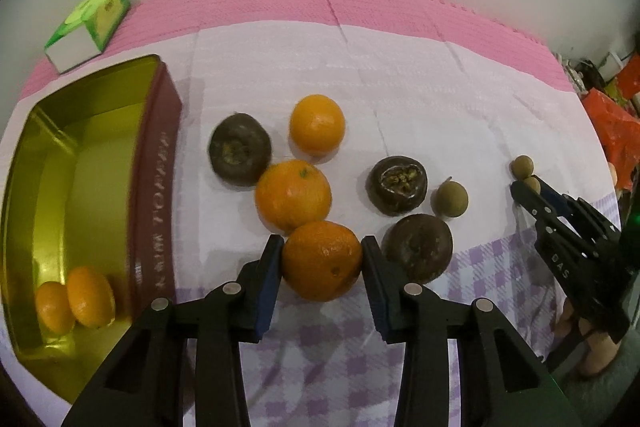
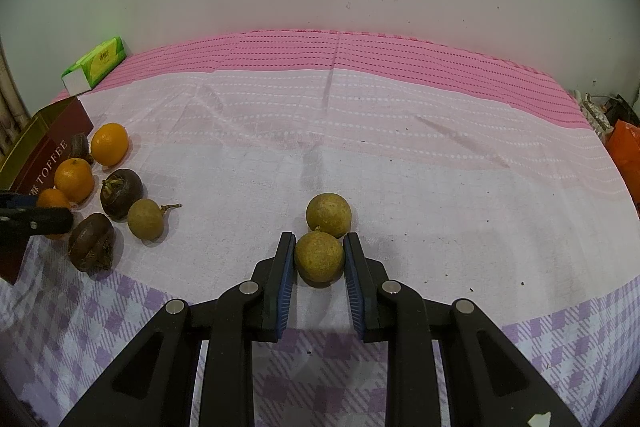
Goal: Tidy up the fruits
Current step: 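Lower the orange into the tin tray with the left gripper and open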
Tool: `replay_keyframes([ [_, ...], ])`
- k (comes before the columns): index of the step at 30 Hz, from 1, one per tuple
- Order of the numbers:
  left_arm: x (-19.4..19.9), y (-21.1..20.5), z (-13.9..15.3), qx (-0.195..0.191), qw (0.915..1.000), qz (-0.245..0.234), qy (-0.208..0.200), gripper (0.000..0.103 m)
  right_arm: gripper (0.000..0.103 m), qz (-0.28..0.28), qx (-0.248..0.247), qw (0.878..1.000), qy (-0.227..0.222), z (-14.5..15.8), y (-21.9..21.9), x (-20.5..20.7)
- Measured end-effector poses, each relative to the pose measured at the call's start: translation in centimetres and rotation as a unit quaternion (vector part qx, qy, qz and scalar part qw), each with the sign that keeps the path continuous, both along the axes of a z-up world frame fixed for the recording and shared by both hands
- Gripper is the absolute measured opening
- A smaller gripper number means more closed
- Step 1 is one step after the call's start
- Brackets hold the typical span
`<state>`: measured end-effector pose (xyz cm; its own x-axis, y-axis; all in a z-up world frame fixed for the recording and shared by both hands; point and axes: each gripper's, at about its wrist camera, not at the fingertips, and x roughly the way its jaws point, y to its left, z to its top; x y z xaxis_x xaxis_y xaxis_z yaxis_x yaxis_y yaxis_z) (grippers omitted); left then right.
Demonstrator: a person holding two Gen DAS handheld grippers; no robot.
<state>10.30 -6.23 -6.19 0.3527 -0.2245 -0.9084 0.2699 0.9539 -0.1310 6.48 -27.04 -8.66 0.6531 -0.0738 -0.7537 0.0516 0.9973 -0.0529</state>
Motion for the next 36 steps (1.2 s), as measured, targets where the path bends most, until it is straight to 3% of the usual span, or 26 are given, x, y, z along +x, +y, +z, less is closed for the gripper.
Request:
replay_keyframes([
  [12, -1.3, 3.0, 3.9, -0.014, 0.9992, 0.009, -0.036, 0.040, 0.022, -0.001, -0.004, 1.000, 0.000, -0.1, 0.1, 0.0],
  [18, -0.3, 7.0, 5.2, 0.005, 0.9972, 0.047, -0.057, 0.040, 0.022, 0.000, -0.006, 1.000, 0.000, -0.1, 0.2, 0.0],
  [27, 1.8, 14.0, 4.2, 0.042, 0.9901, 0.122, -0.055, 0.040, 0.022, -0.001, -0.010, 1.000, 0.000, -0.2, 0.2, 0.0],
  [36, 3.2, 17.2, 1.2, 0.064, 0.9869, 0.147, -0.018, 0.040, 0.022, -0.001, -0.012, 1.000, 0.000, -0.3, 0.3, 0.1],
])
